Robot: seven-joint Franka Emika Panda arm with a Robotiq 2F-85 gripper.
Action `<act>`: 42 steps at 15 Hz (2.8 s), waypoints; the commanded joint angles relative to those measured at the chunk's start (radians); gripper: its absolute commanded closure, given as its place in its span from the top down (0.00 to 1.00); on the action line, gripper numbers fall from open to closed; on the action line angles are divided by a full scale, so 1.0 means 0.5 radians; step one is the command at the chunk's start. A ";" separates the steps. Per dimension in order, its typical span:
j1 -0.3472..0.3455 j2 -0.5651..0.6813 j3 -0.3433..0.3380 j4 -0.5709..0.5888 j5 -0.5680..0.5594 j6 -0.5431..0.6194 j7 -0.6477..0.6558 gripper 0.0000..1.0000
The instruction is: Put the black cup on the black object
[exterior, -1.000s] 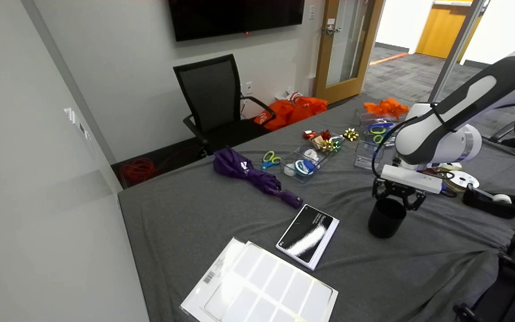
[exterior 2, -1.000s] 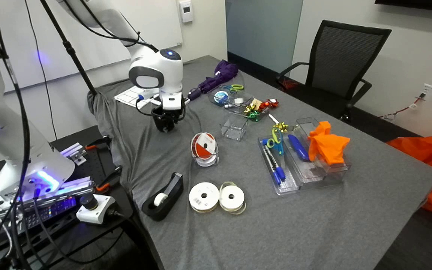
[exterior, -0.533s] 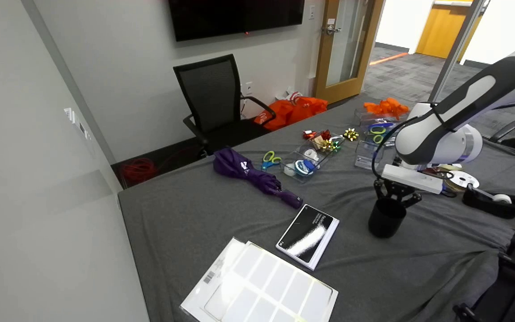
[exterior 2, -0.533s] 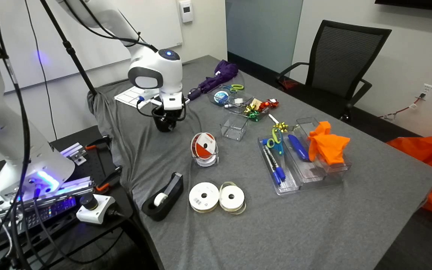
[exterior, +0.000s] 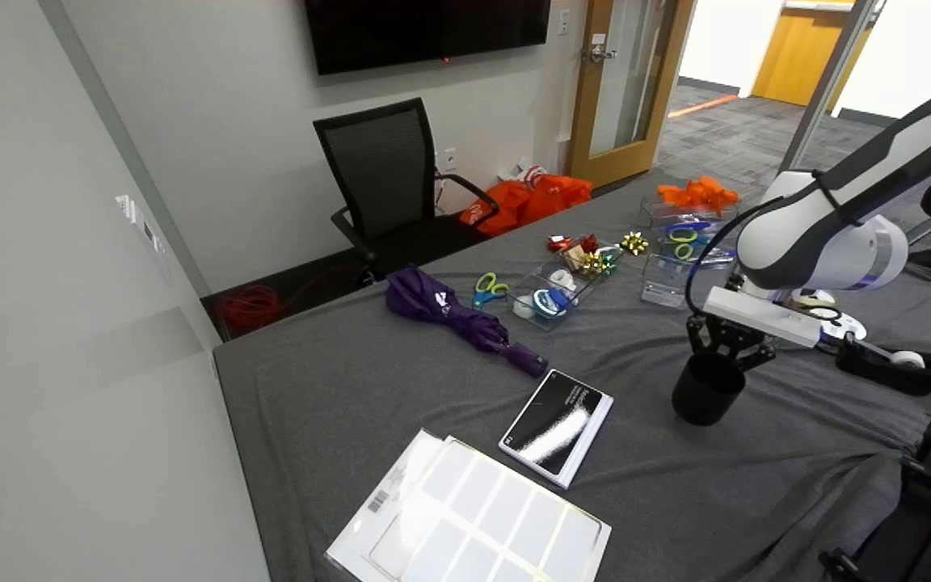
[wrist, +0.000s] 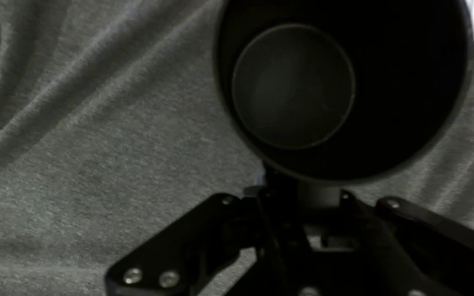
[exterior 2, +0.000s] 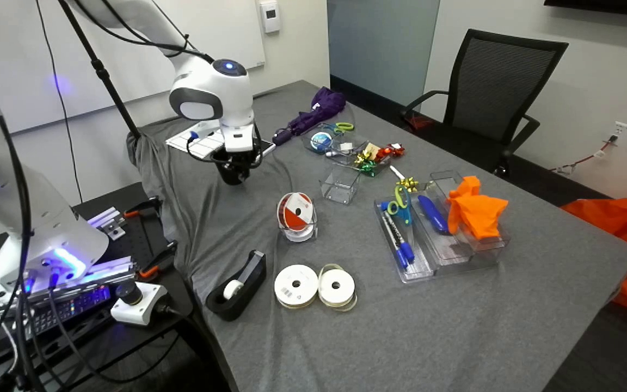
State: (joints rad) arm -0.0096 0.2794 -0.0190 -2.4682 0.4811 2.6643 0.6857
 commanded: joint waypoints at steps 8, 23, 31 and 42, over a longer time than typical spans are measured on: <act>0.189 -0.269 0.181 0.237 0.371 -0.147 0.819 0.05; 0.225 0.306 0.190 0.737 0.034 -0.204 1.430 0.05; 0.228 0.345 0.184 0.711 0.038 -0.157 1.444 0.05; 0.372 0.480 0.193 0.737 0.006 0.033 1.510 0.05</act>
State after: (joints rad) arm 0.1590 0.4966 0.0780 -2.1199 0.4987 2.6480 1.4121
